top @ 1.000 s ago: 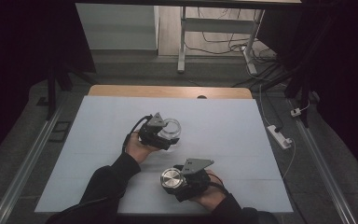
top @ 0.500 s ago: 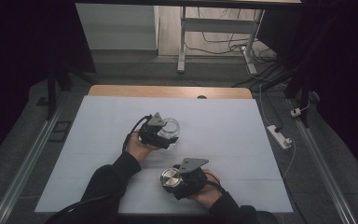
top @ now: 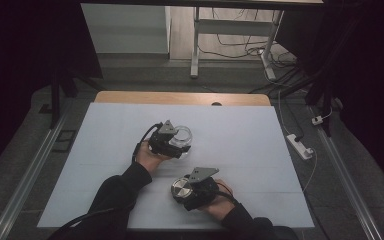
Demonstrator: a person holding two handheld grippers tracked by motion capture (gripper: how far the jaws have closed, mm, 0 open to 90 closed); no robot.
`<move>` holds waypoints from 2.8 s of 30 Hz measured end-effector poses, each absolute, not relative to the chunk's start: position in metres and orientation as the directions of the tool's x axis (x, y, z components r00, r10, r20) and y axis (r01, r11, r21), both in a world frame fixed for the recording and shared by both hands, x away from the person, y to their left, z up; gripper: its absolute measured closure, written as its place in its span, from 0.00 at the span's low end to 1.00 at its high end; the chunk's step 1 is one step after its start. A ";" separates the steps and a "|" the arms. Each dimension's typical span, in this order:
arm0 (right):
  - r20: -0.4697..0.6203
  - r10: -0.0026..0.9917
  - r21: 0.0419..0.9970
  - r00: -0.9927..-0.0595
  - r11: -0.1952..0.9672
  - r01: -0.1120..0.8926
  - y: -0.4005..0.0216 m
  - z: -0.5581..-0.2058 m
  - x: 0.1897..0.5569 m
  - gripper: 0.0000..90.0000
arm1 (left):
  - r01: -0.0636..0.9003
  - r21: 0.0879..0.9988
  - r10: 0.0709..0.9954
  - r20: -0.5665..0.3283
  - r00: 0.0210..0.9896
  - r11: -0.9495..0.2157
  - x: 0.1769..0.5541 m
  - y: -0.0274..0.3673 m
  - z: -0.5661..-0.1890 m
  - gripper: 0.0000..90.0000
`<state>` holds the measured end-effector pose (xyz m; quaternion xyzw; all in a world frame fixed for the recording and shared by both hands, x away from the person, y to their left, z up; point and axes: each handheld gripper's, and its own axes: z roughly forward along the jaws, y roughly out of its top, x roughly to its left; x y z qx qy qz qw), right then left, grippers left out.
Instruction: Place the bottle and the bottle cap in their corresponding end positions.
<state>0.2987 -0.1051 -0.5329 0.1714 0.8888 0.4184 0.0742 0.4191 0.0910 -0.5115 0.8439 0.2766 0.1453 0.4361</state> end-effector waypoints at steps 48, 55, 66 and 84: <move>0.044 0.438 0.780 -0.898 0.547 0.305 -0.119 -0.517 0.307 0.09 | 0.400 0.786 0.593 -0.053 0.803 -0.472 0.410 0.106 -0.506 0.02; 0.044 0.442 0.781 -0.896 0.544 0.306 -0.124 -0.513 0.307 0.09 | 0.422 0.777 0.603 -0.070 0.795 -0.467 0.404 0.115 -0.505 0.00; 0.052 0.444 0.779 -0.895 0.542 0.314 -0.129 -0.509 0.306 0.06 | 0.439 0.782 0.599 -0.107 0.794 -0.443 0.384 0.126 -0.502 0.00; 0.061 0.464 0.798 -0.883 0.509 0.323 -0.139 -0.499 0.305 0.02 | 0.421 0.802 0.561 -0.132 0.817 -0.424 0.345 0.137 -0.495 0.00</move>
